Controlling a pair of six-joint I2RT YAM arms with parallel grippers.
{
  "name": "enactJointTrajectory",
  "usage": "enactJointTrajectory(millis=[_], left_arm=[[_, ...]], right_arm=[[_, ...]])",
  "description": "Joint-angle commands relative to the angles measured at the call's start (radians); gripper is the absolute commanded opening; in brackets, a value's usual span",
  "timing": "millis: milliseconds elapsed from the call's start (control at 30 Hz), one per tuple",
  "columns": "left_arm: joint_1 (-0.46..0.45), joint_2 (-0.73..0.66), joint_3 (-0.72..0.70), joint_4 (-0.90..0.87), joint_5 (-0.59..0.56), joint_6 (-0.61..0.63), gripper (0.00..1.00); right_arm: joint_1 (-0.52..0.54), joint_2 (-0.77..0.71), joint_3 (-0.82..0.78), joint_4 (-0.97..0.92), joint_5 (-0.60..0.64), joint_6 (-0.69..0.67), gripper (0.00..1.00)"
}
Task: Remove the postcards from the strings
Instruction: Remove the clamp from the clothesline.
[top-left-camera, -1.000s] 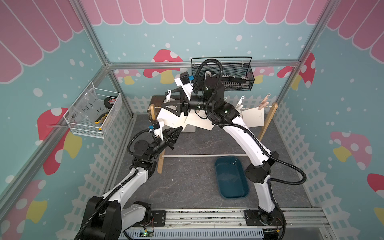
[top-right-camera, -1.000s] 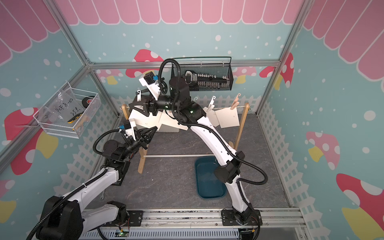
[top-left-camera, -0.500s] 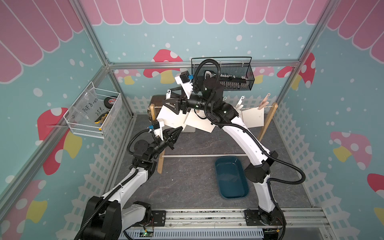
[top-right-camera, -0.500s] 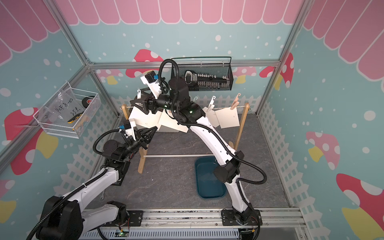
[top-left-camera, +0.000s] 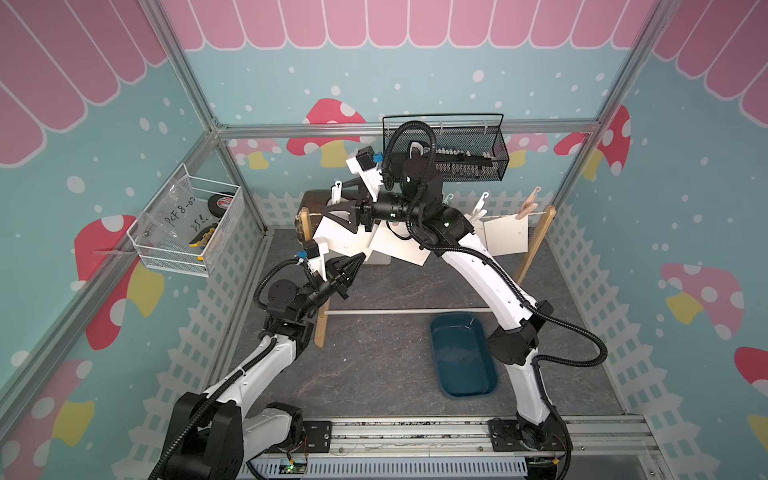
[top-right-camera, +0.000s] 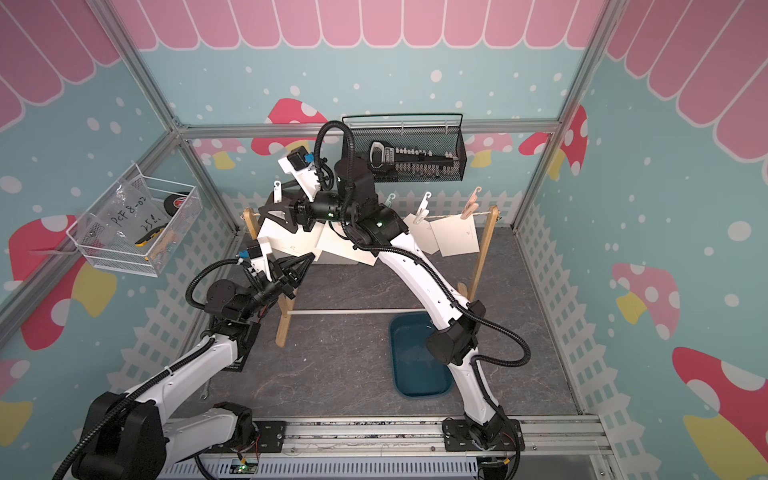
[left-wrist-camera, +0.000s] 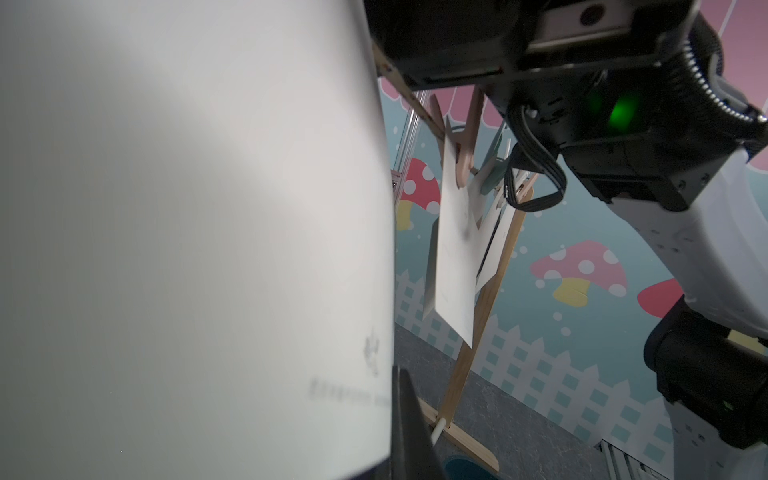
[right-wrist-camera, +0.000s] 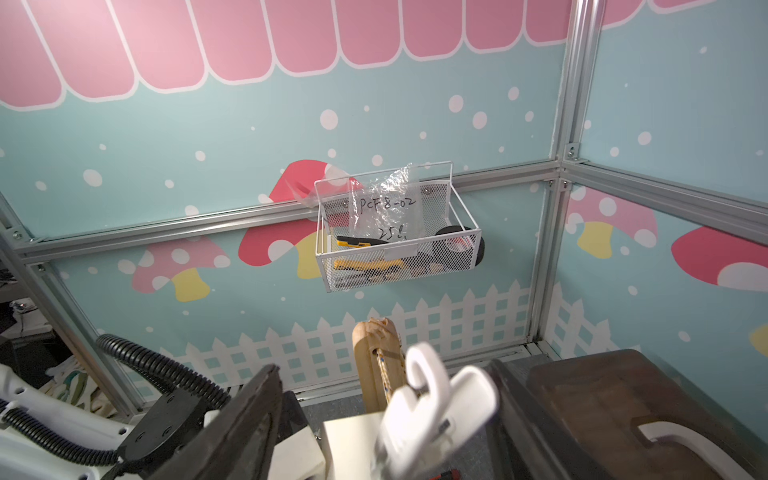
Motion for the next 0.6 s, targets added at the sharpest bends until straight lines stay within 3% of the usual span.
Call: enactJointTrajectory(millis=[0, 267, 567], left_arm=[[0.007, -0.006, 0.024, -0.003, 0.017, -0.007, 0.06], [0.007, -0.007, 0.022, -0.004, 0.017, -0.006, 0.06], [0.007, -0.009, 0.022, -0.007, 0.015, -0.003, 0.06]], right_arm=[[0.002, 0.016, 0.023, 0.041, -0.093, 0.016, 0.73], [0.002, 0.01, 0.022, 0.057, -0.162, 0.024, 0.66], [0.002, 0.007, 0.017, 0.057, -0.151, 0.002, 0.58]])
